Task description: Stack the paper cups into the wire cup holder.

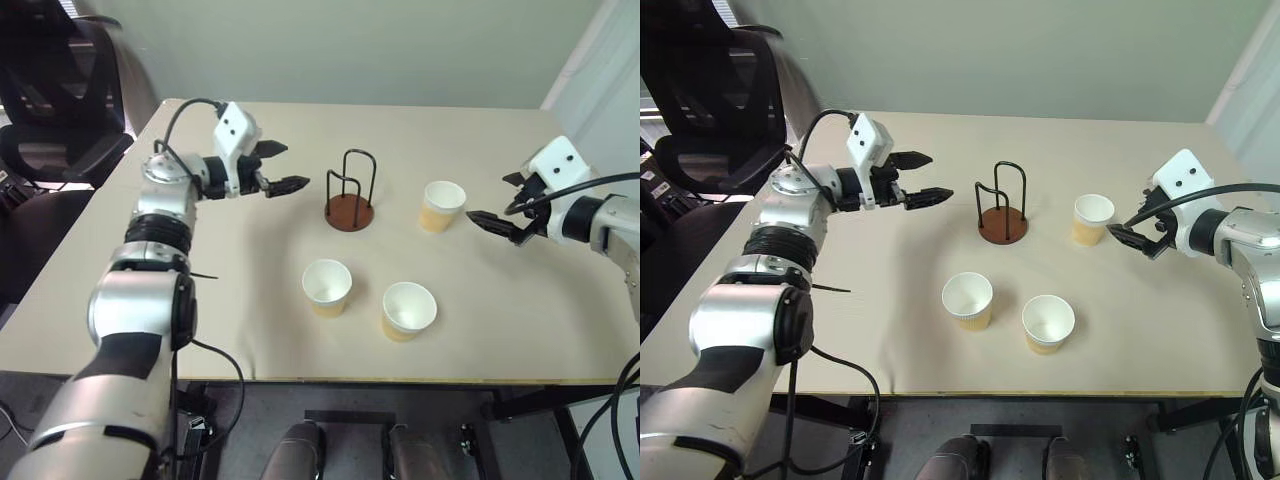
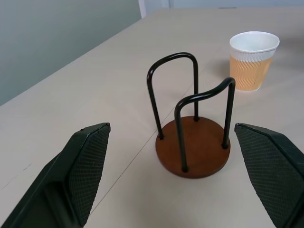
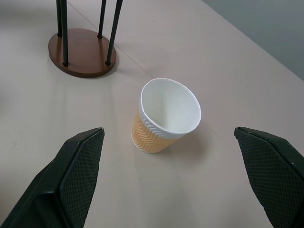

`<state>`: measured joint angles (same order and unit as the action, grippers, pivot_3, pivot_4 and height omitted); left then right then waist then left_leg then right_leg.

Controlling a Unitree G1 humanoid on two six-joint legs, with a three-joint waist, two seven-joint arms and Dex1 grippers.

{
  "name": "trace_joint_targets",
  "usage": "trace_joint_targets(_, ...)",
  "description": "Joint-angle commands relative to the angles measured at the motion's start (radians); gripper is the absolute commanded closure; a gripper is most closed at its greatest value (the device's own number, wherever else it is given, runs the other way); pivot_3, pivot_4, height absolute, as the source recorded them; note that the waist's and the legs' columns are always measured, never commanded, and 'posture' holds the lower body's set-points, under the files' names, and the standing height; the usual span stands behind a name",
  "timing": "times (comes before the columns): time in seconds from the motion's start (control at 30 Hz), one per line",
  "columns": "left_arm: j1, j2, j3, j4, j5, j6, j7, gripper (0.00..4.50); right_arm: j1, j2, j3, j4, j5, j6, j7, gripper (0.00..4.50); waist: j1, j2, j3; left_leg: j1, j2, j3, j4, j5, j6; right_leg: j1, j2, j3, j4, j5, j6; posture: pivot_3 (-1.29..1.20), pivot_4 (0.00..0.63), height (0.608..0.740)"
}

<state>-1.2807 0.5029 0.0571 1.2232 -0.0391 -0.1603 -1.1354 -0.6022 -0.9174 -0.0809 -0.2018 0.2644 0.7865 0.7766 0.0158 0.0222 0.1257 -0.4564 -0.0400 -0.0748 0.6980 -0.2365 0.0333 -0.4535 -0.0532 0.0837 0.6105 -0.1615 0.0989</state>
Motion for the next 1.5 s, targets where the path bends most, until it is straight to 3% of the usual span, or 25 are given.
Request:
trace_joint_targets(0.03, -0.001, -0.014, 0.012, -0.002, -0.002, -0.036, 0.035, 0.0, -0.019, -0.02, -0.038, -0.029, 0.006, -0.004, -0.006, 0.03, -0.001, 0.0, 0.0, 0.0, 0.0, 0.001, 0.0, 0.0, 0.0, 0.0, 0.002, -0.002, 0.0, 0.0, 0.0, 0.0, 0.15, 0.74)
trace_joint_targets(0.63, 0.023, -0.078, 0.023, 0.027, -0.003, -0.041, 0.117, 0.0, -0.042, -0.009, -0.031, -0.041, 0.021, 0.006, -0.008, 0.03, 0.001, 0.0, 0.0, 0.001, 0.0, 0.001, 0.001, 0.0, 0.0, 0.001, 0.001, -0.001, 0.001, 0.0, 0.001, 0.0, 0.15, 0.74)
trace_joint_targets(0.9, 0.021, -0.068, 0.017, 0.039, 0.003, -0.023, 0.089, 0.0, -0.161, 0.05, -0.065, -0.047, 0.218, 0.104, 0.081, 0.03, -0.003, 0.0, 0.0, 0.001, 0.0, 0.003, 0.0, 0.001, 0.0, 0.0, 0.003, -0.002, 0.001, 0.001, 0.001, 0.0, 0.15, 0.74)
trace_joint_targets(1.23, 0.017, -0.073, 0.009, 0.055, 0.009, 0.016, 0.002, 0.0, -0.196, -0.028, -0.02, -0.003, 0.265, 0.101, 0.198, 0.03, 0.007, 0.0, 0.0, 0.0, 0.0, 0.001, 0.0, 0.001, 0.0, 0.0, 0.002, -0.002, 0.0, -0.001, -0.001, 0.0, 0.15, 0.74)
trace_joint_targets(1.5, 0.01, -0.108, 0.009, 0.075, 0.046, -0.006, 0.151, 0.0, -0.18, -0.034, -0.035, -0.045, 0.284, 0.127, 0.193, 0.03, 0.005, 0.0, 0.0, 0.001, 0.0, 0.002, 0.001, 0.002, 0.0, 0.0, 0.002, -0.002, 0.001, 0.0, -0.001, 0.0, 0.15, 0.74)
